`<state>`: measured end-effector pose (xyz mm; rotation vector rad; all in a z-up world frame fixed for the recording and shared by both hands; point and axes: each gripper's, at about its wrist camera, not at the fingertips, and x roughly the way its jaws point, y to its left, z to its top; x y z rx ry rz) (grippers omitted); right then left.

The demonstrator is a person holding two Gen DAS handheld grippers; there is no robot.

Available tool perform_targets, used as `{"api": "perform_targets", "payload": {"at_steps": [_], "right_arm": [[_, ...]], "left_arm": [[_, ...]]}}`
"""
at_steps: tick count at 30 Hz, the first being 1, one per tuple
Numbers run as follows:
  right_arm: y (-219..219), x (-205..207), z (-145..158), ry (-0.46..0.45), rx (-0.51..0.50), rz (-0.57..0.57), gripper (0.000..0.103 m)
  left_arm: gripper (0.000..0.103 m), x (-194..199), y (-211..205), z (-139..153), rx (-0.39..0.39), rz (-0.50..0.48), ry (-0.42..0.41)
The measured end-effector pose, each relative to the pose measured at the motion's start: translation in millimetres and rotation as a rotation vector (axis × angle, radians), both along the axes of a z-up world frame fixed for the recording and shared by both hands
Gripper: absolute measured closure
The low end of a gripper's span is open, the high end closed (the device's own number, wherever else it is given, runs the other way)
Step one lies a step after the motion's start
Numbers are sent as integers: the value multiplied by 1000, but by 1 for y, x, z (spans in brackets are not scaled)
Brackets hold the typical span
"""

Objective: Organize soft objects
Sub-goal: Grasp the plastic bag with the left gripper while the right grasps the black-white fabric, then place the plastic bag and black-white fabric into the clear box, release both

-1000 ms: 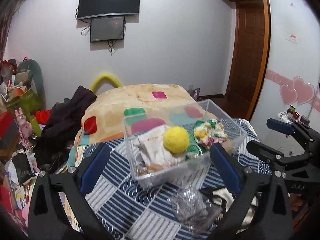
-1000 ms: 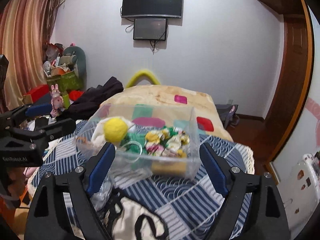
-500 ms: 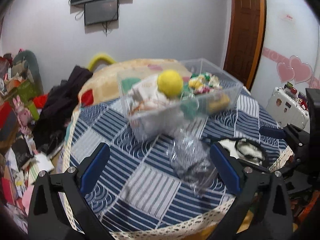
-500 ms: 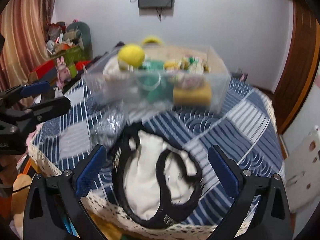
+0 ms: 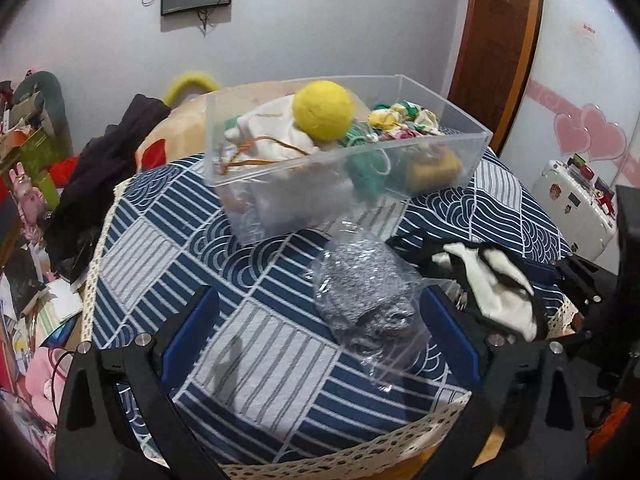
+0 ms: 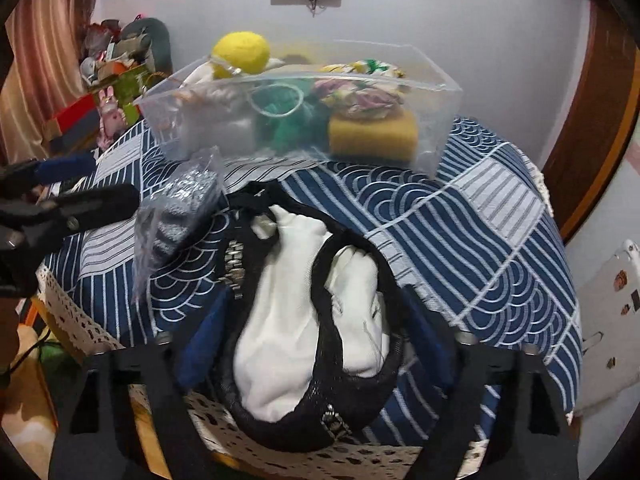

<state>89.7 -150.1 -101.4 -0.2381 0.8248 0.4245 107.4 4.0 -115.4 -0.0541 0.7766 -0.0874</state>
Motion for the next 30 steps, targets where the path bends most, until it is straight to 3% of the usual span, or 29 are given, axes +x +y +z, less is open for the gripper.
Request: {"api": "perform_targets", "payload": {"at_steps": [1,3,6,11,14,18,22,30], "right_arm": [[-2,-1,1,-1,6,-2,42],[-7,-1,3,-4,18,-13,63],[-16,-1,6,-7,42,-31,74],[-26,0,16,-46,62,-75,76],[-30,0,22,-65,82,-88,76],[-31,-2,28,-81,105,-92,77],[-32,-5,38,-109,122,-97,77],[-29,-3,69,-181,175,-93,77]], "left_arm": [[2,3,-3,-1,1,-4,3],[2,8,-9,-4,-1,-17,13],[2,17,-17,-10,4,-31,27],[2,32,-23,-26,1,-37,64],[20,40,-22,-36,-51,-56,99],[67,33,-27,-34,-20,-102,55],[75,24,-29,-25,0,-109,22],[76,-6,-11,12,-14,-75,-88]]}}
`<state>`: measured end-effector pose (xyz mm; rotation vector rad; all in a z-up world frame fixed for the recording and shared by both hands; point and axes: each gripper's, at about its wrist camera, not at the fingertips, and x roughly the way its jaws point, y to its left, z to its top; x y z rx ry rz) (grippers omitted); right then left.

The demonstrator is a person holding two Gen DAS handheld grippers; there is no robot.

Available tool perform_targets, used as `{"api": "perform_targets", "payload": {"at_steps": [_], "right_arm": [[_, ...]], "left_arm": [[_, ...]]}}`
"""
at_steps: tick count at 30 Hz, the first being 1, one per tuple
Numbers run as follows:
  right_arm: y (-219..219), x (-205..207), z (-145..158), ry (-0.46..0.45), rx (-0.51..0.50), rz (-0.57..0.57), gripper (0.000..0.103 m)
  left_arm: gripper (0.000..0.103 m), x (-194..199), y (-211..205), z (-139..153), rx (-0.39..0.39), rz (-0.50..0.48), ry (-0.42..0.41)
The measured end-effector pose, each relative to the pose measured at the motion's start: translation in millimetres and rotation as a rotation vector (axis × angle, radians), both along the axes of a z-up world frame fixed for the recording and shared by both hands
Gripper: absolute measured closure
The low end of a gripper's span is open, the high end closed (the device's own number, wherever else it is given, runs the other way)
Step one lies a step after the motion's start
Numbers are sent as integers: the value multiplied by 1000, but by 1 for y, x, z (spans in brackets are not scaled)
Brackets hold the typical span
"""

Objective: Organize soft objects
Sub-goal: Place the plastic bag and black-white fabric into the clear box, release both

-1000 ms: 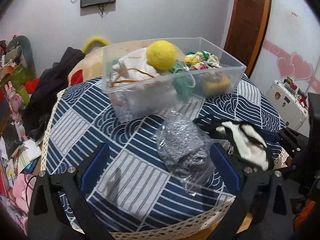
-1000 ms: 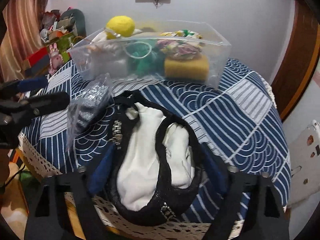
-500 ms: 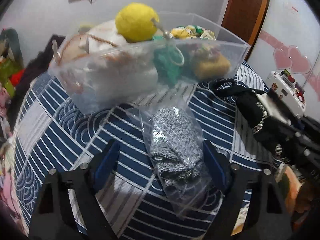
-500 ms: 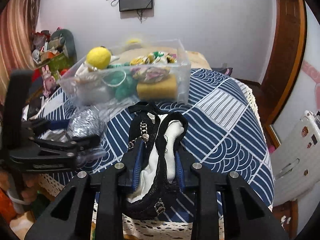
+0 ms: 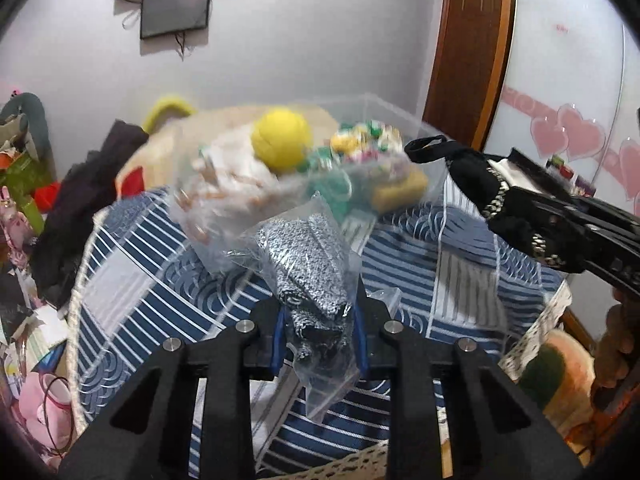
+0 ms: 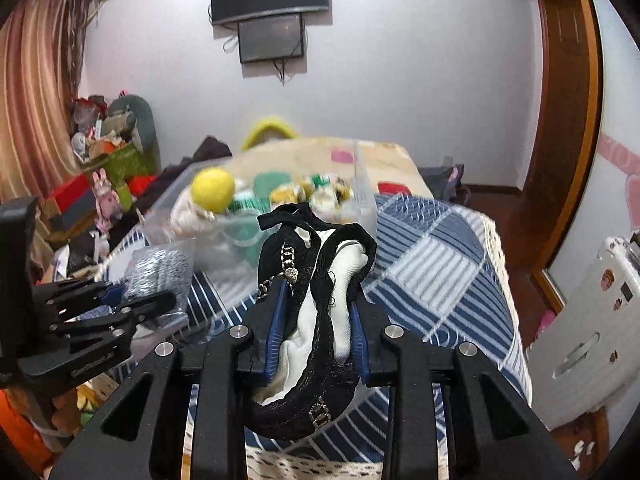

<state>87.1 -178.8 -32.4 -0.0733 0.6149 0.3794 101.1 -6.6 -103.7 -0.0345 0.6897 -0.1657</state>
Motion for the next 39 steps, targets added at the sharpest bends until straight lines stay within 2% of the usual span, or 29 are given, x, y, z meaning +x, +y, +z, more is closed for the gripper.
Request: {"api": "perform_targets", "payload": {"at_steps": [8,12,16,21,25,30,35,37,39], "right_arm": [[17,14,30,-106,17,14,77],[26,21,41,-147,27,20,77],[34,31,50,-176,40,22,77],[48,48,48,-173,41,19,76],[59,62,36,-132,28,22,76],[73,84,13,-52,-13,34,76],[83,96,-11,31,-51,58,76],[82,96,-16,36,-65,58,76],[82,96,-15,39,-71,69,73]], "left_arm": [[76,-21,12,49,-15,49,-138],[76,-13,23,68,0,82,-192],[76,2,29,73,10,105,-222],[76,37,38,65,21,127,-182],[76,64,42,49,14,129,-122],[76,89,48,28,-13,134,-61],[76,99,47,21,-28,105,-50],[74,104,48,18,-31,94,-36],[68,107,49,13,-32,102,-15]]}}
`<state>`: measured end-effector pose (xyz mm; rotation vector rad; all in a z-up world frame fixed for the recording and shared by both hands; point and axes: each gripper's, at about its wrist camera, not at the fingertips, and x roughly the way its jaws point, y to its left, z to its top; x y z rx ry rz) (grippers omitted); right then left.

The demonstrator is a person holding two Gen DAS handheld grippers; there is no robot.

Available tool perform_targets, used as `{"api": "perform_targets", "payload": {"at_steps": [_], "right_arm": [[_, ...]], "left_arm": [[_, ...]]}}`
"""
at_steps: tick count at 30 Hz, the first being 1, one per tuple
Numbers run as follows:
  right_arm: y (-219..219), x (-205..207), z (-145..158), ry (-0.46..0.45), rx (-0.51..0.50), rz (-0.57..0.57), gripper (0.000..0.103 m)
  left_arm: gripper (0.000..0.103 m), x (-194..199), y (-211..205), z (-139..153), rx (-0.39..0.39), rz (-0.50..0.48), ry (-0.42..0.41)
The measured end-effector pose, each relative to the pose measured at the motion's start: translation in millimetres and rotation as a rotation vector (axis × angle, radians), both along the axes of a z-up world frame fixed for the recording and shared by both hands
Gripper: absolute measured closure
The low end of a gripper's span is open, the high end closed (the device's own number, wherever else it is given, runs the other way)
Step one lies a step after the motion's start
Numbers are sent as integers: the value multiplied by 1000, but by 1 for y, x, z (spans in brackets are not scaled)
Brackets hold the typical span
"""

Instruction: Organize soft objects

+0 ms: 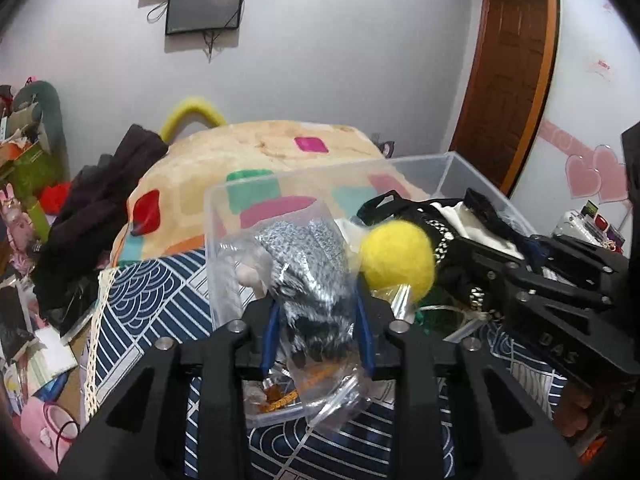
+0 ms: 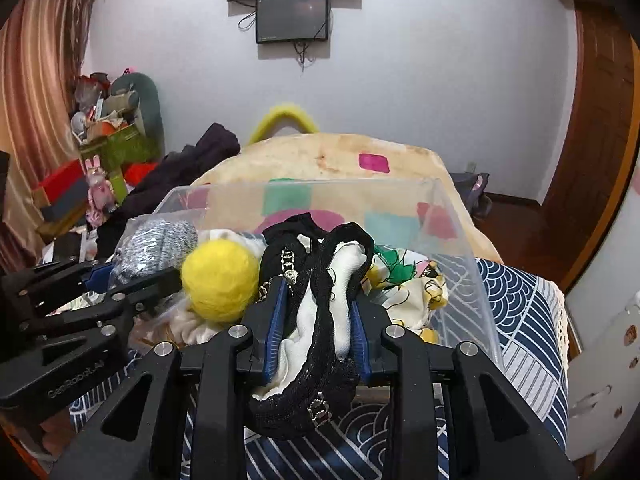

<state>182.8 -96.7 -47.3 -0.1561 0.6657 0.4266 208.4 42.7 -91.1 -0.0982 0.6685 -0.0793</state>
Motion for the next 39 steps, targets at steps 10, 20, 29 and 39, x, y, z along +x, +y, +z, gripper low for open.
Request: {"api": "perform_targets", "payload": {"at_steps": [10,20,29,39], "right_arm": [[-20,-10,11,-6,8,-20,46],[-42,-54,53,-151,87,-11,35],[-59,-105,92,-336,194,4,16],[-56,-123,91,-379,211,-9,0]], "left_arm": [[42,-22,8,4,-24,4,-26],[34,-75,0,48,-13,16,-168],[14,-135,-11,97,0,28,-349],[1,-181,-23,118,26,34,-452]]}}
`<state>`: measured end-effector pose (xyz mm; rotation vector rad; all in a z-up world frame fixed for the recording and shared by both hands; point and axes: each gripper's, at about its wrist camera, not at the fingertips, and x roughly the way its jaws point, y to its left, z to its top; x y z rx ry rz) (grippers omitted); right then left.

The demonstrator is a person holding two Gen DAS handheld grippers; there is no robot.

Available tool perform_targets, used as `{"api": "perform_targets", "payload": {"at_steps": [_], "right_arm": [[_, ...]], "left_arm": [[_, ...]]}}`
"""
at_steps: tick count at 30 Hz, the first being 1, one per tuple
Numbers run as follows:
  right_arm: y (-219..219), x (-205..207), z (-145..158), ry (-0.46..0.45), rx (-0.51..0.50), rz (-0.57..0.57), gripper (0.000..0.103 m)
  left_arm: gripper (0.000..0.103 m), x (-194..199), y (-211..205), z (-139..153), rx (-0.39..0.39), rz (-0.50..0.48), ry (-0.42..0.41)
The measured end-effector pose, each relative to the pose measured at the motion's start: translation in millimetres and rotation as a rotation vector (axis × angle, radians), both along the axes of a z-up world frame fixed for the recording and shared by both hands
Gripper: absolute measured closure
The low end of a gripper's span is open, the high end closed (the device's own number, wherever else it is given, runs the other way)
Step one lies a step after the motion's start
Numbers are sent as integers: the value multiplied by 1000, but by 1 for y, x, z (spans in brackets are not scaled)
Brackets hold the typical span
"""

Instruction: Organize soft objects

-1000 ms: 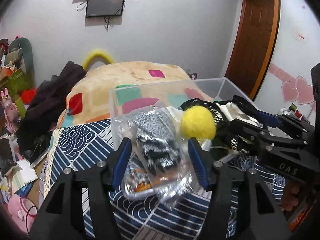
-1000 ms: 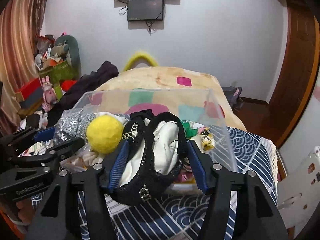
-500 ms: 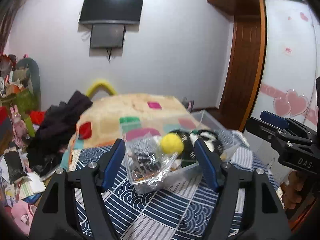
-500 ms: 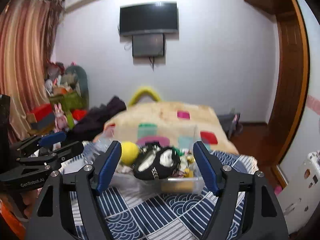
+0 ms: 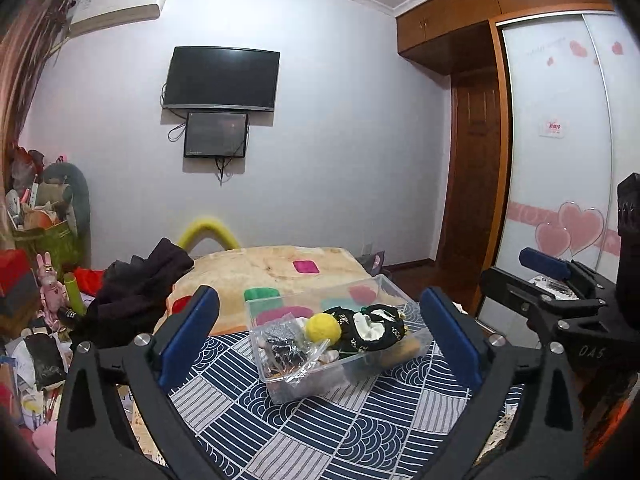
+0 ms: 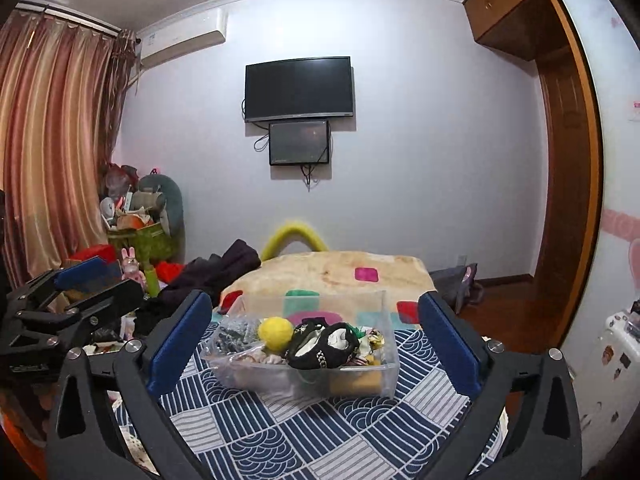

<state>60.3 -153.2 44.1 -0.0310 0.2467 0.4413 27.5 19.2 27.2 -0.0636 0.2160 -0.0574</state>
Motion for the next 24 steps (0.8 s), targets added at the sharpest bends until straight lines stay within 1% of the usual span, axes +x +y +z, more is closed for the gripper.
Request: {"api": "perform_targets", "payload": {"at_steps": [9,24], "right_arm": [[-6,-8,-4,0,12,-8,0],[-7,-16,-2,-5,25,-6,0]], "left_arm": [[1,-5,0,-1,-14,6,4],[0,-9,-3,-2,-10,7,3]]}}
